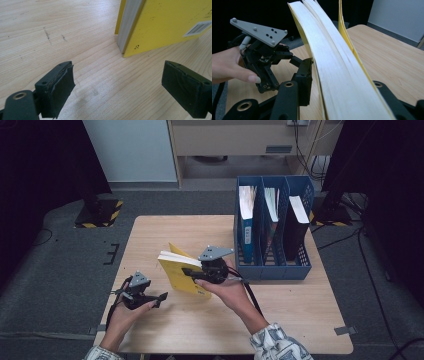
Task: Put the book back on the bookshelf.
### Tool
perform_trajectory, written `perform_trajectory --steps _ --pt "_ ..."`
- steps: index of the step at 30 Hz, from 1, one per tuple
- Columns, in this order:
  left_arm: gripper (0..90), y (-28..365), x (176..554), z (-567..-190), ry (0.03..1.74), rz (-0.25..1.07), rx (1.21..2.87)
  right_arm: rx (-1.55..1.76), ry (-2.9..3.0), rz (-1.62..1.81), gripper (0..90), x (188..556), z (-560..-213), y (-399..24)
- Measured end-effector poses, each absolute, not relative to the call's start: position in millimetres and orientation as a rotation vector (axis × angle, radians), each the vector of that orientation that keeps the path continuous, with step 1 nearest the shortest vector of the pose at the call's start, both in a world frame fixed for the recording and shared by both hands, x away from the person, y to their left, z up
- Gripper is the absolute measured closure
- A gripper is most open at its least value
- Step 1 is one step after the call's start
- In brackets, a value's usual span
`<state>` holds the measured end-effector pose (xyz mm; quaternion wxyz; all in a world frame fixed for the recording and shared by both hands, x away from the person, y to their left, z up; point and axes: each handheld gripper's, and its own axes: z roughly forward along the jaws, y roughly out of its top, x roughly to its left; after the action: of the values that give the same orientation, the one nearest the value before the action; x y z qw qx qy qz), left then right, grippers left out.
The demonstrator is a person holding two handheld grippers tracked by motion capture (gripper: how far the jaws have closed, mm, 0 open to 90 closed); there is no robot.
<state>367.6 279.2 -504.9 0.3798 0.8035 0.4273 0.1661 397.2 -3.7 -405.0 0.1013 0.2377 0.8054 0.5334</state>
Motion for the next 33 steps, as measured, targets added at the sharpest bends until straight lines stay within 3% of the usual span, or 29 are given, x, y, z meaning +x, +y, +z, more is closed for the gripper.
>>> perform_trajectory --steps 18,33 --pt "11.3 278.8 367.8 -507.9 1.078 0.419 2.086 0.706 2.335 1.58 74.3 402.1 -409.3 -2.4" --pt "7.2 286.5 368.4 -511.9 1.088 0.442 2.135 0.848 2.287 1.659 75.2 409.9 -403.2 -13.6"
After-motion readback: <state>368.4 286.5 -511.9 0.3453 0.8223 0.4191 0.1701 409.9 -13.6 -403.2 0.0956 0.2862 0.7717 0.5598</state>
